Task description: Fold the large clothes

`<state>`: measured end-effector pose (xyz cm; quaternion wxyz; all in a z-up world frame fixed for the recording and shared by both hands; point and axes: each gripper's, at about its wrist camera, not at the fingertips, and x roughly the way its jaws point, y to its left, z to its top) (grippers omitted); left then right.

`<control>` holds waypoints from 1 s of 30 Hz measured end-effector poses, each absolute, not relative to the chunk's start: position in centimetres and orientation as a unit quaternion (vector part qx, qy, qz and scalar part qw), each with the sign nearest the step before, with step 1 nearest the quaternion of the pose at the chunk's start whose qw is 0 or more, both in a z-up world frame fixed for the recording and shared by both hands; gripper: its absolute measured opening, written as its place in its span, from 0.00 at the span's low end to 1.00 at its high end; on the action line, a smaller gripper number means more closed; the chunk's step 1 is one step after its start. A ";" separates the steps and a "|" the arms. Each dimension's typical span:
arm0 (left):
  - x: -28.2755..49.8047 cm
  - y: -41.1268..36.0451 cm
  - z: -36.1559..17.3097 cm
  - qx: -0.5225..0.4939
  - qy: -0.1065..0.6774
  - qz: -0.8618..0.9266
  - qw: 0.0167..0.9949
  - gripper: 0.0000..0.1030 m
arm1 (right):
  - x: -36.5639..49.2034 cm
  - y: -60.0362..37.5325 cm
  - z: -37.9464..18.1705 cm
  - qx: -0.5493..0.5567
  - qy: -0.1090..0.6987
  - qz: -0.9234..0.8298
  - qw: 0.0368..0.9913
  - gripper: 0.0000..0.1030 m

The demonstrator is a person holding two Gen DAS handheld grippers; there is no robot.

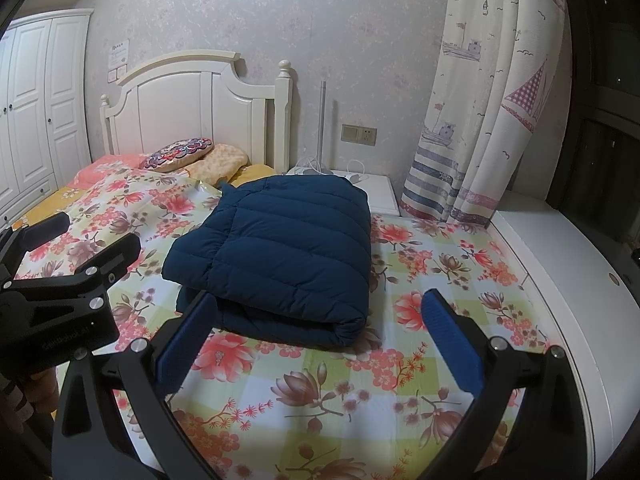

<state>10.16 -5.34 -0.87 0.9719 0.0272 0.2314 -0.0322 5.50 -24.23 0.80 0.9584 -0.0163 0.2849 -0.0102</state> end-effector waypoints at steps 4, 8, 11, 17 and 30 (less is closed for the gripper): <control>10.2 -5.3 -0.9 0.026 0.232 -0.033 0.972 0.96 | 5.5 -24.2 0.8 -0.016 0.285 -0.010 0.958 0.98; 10.2 -5.3 -0.9 0.027 0.232 -0.032 0.972 0.96 | 5.5 -24.1 0.8 -0.016 0.285 -0.011 0.958 0.98; 10.2 -5.3 -0.9 0.027 0.232 -0.032 0.972 0.96 | 5.5 -24.1 0.8 -0.016 0.285 -0.011 0.958 0.98; 10.2 -5.3 -0.8 0.026 0.231 -0.031 0.972 0.96 | 5.5 -24.0 0.8 -0.016 0.285 -0.011 0.958 0.98; 10.8 -4.8 -1.6 0.019 0.241 -0.037 0.970 0.96 | 5.8 -24.0 0.1 -0.018 0.293 -0.002 0.956 0.98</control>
